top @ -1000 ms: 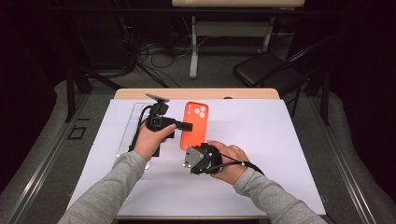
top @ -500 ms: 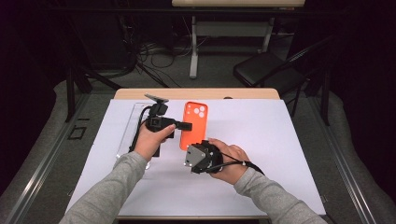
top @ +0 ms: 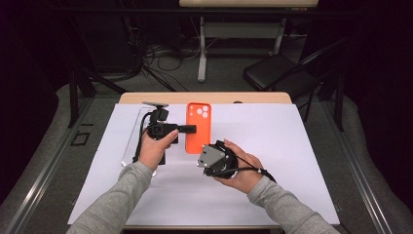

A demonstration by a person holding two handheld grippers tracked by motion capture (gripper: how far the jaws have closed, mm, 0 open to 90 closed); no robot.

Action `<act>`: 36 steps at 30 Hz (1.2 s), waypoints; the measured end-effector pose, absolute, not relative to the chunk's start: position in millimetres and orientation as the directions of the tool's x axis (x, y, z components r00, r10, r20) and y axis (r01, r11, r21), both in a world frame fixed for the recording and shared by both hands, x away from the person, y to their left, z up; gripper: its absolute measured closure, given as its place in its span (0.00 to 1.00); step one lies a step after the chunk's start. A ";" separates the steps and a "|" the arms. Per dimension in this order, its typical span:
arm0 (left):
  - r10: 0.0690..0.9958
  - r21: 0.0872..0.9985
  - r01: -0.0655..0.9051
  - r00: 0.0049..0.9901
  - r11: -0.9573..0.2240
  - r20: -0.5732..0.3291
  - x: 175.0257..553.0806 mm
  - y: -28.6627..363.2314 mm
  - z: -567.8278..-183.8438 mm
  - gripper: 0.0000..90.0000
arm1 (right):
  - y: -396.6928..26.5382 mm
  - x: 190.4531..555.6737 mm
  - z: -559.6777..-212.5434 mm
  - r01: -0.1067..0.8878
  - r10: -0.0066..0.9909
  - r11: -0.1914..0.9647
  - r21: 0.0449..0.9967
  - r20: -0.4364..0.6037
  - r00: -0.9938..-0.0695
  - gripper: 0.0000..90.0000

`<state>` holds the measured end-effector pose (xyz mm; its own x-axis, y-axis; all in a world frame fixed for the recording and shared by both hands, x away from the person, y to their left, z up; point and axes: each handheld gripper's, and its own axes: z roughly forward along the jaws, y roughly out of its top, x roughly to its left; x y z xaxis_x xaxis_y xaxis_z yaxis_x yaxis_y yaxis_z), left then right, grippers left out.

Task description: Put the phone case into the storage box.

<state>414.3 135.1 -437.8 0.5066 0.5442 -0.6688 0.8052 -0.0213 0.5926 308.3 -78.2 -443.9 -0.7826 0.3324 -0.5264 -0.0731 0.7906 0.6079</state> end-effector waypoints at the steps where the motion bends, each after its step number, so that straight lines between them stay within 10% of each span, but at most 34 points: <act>1: 0.545 0.597 0.802 0.510 -0.020 -0.666 414.2 136.2 -438.0 0.89 | -79.0 308.4 -443.6 -0.069 0.341 0.786 0.615 -0.524 -0.781 0.56; 36: 0.560 0.802 0.598 0.665 -0.003 -0.494 389.8 147.5 -446.2 0.89 | -105.2 319.3 -423.2 0.054 0.555 0.579 0.813 -0.345 -0.757 0.43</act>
